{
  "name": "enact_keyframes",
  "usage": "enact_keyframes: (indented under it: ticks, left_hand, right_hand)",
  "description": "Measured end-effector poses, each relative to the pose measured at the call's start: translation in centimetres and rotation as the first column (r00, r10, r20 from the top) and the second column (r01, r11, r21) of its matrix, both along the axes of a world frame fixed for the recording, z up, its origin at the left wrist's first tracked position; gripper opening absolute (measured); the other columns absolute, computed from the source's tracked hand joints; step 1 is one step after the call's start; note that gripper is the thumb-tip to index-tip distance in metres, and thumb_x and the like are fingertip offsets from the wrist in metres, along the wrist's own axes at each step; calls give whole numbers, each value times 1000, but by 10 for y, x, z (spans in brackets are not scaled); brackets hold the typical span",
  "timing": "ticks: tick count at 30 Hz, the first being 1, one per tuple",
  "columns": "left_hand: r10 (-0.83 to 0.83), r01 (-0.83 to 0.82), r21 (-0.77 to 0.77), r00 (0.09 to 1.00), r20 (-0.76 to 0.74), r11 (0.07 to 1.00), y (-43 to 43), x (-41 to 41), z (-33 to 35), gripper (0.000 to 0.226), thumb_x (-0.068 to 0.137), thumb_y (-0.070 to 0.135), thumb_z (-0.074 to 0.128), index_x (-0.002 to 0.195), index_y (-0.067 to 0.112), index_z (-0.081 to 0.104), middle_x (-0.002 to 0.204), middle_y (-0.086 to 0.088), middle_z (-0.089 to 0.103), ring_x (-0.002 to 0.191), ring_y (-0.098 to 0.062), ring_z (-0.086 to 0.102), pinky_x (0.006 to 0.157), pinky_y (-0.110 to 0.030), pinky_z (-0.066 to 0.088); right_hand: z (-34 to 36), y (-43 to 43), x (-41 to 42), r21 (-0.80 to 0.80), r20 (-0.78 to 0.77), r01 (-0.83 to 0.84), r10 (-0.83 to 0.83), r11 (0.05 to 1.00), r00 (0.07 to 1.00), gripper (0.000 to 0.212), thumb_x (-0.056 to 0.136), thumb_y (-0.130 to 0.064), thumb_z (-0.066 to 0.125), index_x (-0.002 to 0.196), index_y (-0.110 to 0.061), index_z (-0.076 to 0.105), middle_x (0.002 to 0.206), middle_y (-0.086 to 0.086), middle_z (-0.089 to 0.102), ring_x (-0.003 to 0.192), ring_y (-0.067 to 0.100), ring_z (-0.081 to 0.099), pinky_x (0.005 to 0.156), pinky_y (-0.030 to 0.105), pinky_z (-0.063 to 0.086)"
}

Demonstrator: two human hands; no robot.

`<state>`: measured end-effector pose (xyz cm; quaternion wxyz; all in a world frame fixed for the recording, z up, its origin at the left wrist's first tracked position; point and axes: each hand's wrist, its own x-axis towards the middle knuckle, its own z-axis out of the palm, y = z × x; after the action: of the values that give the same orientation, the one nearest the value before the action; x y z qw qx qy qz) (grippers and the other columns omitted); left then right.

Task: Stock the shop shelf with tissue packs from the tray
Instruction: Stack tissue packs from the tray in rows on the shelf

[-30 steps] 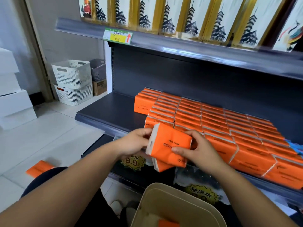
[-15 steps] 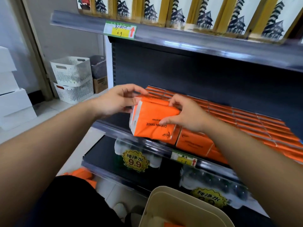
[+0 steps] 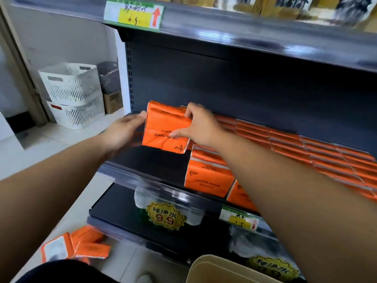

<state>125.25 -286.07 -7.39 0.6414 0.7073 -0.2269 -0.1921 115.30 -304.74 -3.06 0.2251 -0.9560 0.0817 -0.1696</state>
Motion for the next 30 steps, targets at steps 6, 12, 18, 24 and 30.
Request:
enact_keyframes:
  ticks: [6, 12, 18, 24, 30]
  left_hand:
    - [-1, 2, 10, 990, -144, 1000, -15, 19, -29, 58, 94, 66, 25, 117, 28, 63, 108, 11, 70, 100, -11, 66, 96, -39, 44]
    - [-101, 110, 14, 950, -294, 994, -30, 31, -53, 78, 83, 80, 31, 128, 23, 60, 126, -2, 65, 119, -21, 60, 109, -47, 36]
    - [-179, 137, -138, 918, -355, 981, -52, 27, -55, 73, 91, 69, 26, 122, 13, 61, 121, -13, 67, 114, -28, 63, 97, -48, 45]
    - [-203, 148, -172, 903, -378, 974, -60, 29, -55, 77, 90, 69, 29, 125, 8, 60, 122, -19, 65, 114, -33, 62, 100, -50, 44]
    - [-103, 91, -53, 944, -314, 994, -62, 33, -64, 70, 91, 69, 32, 122, 15, 62, 121, -7, 67, 119, -22, 59, 106, -44, 39]
  right_hand:
    - [-20, 3, 27, -73, -128, 46, -55, 996, 990, 60, 65, -44, 86, 105, -16, 50, 112, 3, 50, 102, 20, 50, 73, 26, 33]
    - [-39, 15, 39, -310, -287, 38, -132, 950, 949, 67, 74, -37, 82, 126, -7, 52, 136, 13, 43, 116, 29, 54, 92, 31, 44]
    - [-44, 26, 32, -523, -205, 58, -191, 850, 960, 43, 91, -21, 60, 133, -13, 55, 150, 5, 23, 136, 29, 23, 104, 37, 34]
    - [-42, 32, 33, -634, -267, 57, -287, 771, 920, 47, 88, -19, 59, 135, -13, 52, 139, 10, 44, 130, 30, 39, 108, 42, 27]
    - [-38, 28, 29, -659, -283, 69, -332, 749, 900, 43, 87, -21, 60, 130, -16, 55, 135, 9, 50, 129, 29, 41, 112, 46, 20]
